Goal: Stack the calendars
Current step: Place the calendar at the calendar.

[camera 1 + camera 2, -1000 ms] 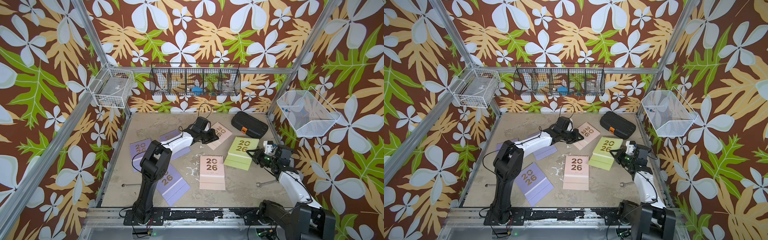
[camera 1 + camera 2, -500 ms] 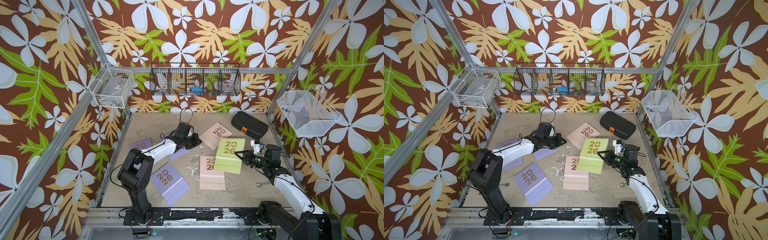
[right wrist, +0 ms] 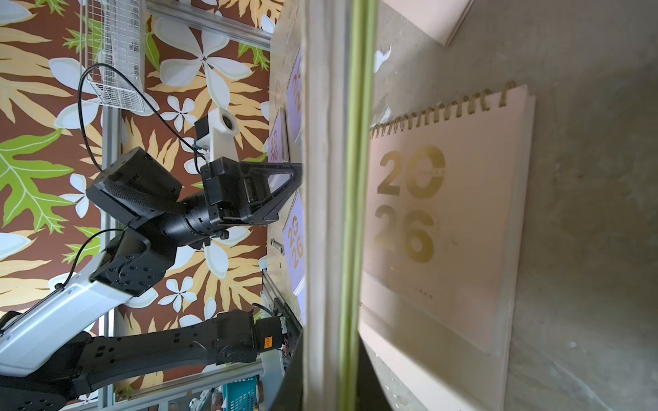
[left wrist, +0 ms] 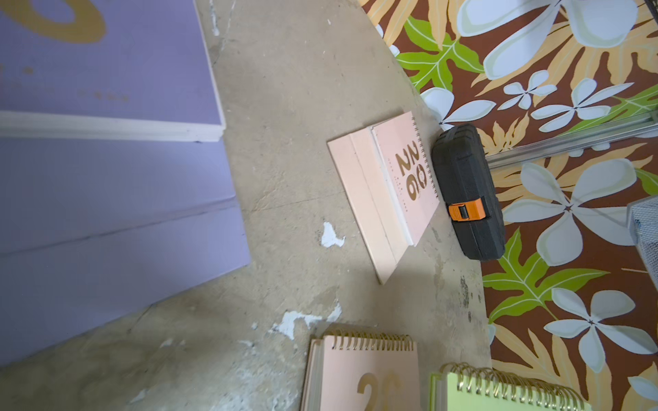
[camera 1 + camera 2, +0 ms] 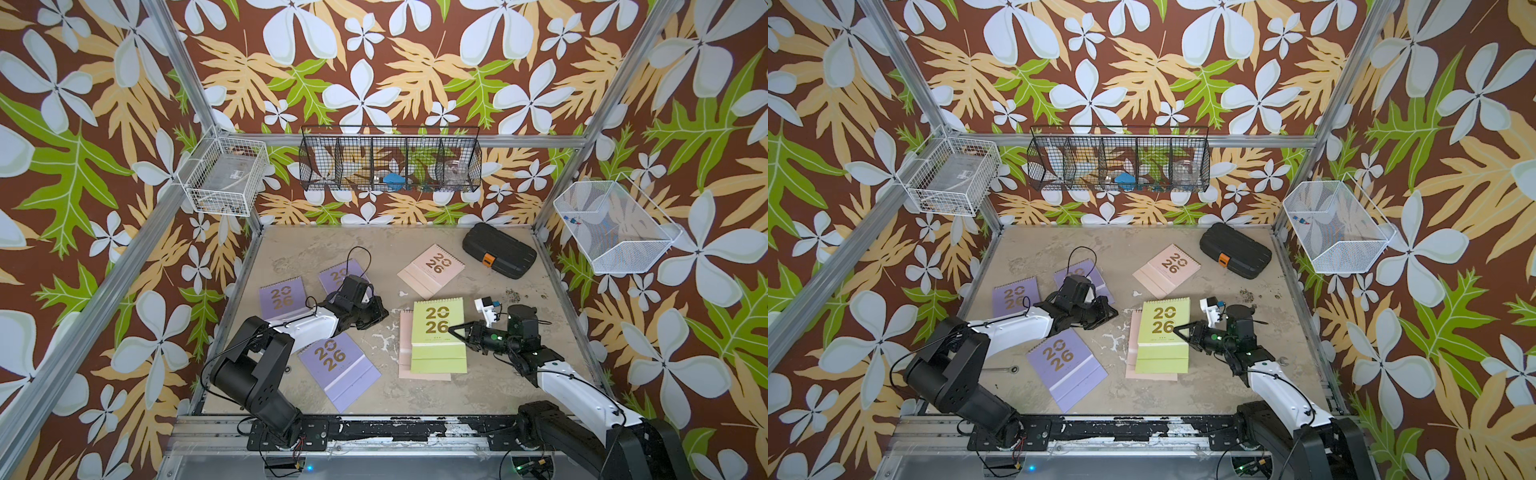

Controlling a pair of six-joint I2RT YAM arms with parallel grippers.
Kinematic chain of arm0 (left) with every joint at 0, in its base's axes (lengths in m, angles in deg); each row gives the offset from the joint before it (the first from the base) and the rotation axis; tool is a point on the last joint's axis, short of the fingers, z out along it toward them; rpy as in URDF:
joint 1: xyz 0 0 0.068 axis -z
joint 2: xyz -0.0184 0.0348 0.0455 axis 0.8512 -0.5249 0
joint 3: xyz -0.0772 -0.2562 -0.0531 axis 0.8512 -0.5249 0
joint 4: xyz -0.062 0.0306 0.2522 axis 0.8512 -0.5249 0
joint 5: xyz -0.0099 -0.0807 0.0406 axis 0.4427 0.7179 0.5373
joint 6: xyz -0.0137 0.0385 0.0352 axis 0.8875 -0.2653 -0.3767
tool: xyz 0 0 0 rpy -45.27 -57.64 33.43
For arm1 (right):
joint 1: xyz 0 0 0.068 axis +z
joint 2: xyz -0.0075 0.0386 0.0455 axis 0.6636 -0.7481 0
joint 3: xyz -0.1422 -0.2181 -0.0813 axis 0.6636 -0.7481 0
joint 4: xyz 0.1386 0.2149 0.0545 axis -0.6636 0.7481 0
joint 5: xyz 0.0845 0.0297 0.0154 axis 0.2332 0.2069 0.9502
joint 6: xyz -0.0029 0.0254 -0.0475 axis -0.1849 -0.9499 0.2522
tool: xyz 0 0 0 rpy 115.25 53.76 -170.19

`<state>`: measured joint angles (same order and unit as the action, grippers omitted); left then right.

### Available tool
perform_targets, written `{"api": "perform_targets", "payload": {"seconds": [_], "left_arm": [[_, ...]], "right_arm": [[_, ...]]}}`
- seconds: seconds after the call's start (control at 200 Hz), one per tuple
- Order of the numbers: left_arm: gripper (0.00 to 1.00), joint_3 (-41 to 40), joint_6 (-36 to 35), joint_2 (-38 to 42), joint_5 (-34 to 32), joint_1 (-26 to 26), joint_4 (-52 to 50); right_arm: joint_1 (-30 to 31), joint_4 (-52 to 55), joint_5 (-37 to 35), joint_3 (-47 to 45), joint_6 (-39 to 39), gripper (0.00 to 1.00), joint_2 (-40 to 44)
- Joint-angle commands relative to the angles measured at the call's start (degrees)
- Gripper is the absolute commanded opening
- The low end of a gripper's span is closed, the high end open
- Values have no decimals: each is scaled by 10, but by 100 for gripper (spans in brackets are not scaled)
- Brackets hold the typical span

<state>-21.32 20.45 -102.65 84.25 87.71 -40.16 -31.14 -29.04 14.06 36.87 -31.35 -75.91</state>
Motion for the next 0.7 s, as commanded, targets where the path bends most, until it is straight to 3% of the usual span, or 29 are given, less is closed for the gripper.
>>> {"api": "perform_targets", "payload": {"seconds": [0.0,0.696], "left_arm": [[7,-21,10,7,-4,0,33],[6,-46,31,-40,15,41,80]], "right_arm": [[17,-74,-10,-7,-17,15,-13],[75,-222,-39,-19,-61,15,-137]]}}
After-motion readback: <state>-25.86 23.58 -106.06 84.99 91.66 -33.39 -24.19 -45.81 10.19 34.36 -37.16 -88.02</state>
